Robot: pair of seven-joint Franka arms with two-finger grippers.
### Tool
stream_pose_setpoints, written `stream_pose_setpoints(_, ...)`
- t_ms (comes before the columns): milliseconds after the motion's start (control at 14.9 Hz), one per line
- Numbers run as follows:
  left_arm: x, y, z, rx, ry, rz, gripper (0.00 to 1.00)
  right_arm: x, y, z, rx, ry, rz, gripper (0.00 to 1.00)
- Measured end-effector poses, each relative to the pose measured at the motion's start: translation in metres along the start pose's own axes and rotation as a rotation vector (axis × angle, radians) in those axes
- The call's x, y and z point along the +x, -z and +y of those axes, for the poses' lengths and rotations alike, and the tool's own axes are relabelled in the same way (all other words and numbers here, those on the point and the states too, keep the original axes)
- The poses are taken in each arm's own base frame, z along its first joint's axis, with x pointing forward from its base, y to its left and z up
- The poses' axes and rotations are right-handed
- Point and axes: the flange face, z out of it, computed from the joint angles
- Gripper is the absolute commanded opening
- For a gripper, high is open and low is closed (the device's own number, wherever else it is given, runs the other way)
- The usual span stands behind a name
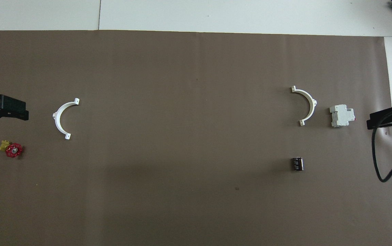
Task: Assemble drain pipe with both arms
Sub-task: 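Reach the right gripper toward the white clamp half nearest it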
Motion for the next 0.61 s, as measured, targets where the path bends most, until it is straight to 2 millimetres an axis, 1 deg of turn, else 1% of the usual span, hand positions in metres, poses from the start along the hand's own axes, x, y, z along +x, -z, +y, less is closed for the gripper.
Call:
stream_pose_setpoints(269, 0.0, 0.0, 0.0, 0.0, 0.0, 0.0, 1.0, 0.0, 0.0, 0.0, 0.0, 0.001, 0.004, 1.0)
stream_pose_setpoints(404, 0.0, 0.0, 0.0, 0.0, 0.0, 0.0, 1.0, 0.006, -0.005, -0.002, 0.0, 0.005, 0.044, 1.0)
stream_pose_setpoints(471, 0.0, 0.0, 0.0, 0.0, 0.0, 0.0, 1.0, 0.013, -0.013, -0.003, 0.0, 0.01, 0.086, 1.0)
stream_pose_setpoints(538, 0.0, 0.0, 0.0, 0.0, 0.0, 0.0, 1.0, 0.02, -0.027, -0.004, -0.001, 0.026, 0.119, 1.0)
stream_pose_setpoints(606, 0.0, 0.0, 0.0, 0.0, 0.0, 0.0, 1.0, 0.028, -0.046, -0.005, -0.003, 0.058, 0.142, 1.0)
